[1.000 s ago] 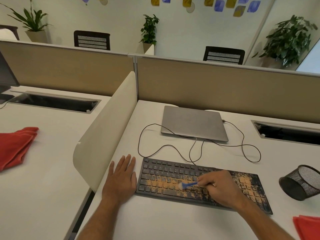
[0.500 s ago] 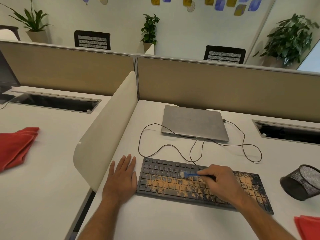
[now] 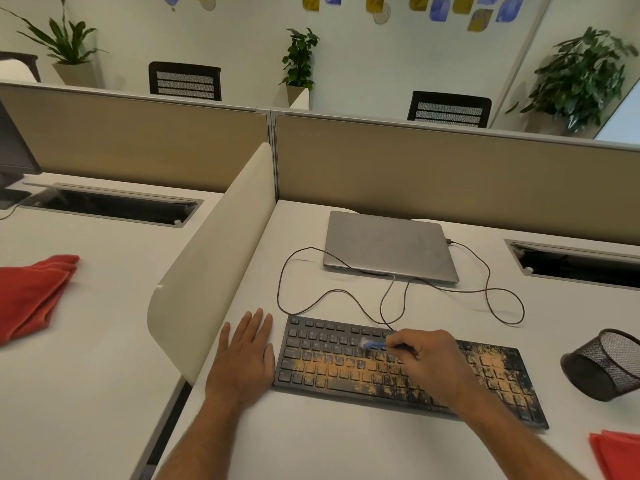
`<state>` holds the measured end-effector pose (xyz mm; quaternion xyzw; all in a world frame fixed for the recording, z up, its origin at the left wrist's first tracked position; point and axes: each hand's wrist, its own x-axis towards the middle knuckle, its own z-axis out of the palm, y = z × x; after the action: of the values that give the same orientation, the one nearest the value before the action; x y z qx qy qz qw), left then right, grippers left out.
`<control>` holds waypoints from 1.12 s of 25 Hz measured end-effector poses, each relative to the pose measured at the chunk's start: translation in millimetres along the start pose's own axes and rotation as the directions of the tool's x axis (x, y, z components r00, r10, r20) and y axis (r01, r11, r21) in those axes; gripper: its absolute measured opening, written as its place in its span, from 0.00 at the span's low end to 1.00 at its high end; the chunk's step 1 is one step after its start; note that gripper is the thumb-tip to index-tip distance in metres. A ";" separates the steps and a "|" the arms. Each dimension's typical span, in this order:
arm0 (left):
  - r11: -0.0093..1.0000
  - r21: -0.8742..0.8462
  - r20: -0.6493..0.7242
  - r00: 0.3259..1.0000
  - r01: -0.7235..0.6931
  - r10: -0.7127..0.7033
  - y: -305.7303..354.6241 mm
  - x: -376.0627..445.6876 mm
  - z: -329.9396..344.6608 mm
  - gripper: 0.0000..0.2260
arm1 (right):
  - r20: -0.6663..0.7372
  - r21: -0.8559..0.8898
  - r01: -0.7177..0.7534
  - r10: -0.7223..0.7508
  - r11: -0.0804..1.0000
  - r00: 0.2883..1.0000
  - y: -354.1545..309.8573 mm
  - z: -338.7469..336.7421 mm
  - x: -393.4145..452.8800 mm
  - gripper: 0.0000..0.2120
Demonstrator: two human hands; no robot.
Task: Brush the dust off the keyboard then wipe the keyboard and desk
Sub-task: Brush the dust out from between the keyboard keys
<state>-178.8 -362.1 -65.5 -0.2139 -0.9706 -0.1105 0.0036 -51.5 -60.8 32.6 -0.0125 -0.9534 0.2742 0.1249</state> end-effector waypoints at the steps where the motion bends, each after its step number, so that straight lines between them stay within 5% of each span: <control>1: 1.000 0.000 0.004 1.000 0.001 -0.001 0.0 -0.1 0.1 0.33 | 0.014 -0.036 0.048 -0.047 0.998 0.999 -2.0 1.3 0.8 0.07; 6: 1.000 -0.010 -0.012 1.000 0.002 -0.002 -0.4 0.0 0.9 0.33 | 0.038 -0.162 0.223 -0.220 0.961 0.975 -12.2 9.2 7.0 0.08; 14: 1.000 -0.015 -0.016 1.000 -0.001 0.001 -0.8 0.0 1.1 0.33 | -0.086 0.006 0.146 -0.145 0.989 0.986 -12.7 14.5 8.4 0.10; 19: 1.000 0.000 -0.014 1.000 0.002 -0.002 -0.2 -0.1 0.8 0.33 | 0.046 -0.009 0.173 -0.173 0.985 0.984 -6.1 14.3 2.3 0.10; 24: 1.000 -0.003 -0.003 1.000 0.006 -0.006 0.1 0.2 -0.4 0.33 | -0.051 0.046 0.108 -0.105 0.993 0.993 -3.7 14.0 5.7 0.10; 28: 1.000 0.011 0.013 1.000 0.009 -0.009 0.6 0.0 -1.3 0.34 | 0.044 0.033 0.168 -0.169 0.985 0.985 -6.2 16.3 3.4 0.09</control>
<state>-178.6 -361.8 -64.1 -0.2101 -0.9722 -0.1035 -0.0022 -58.5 -74.1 23.3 0.0763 -0.9496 0.2768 0.1255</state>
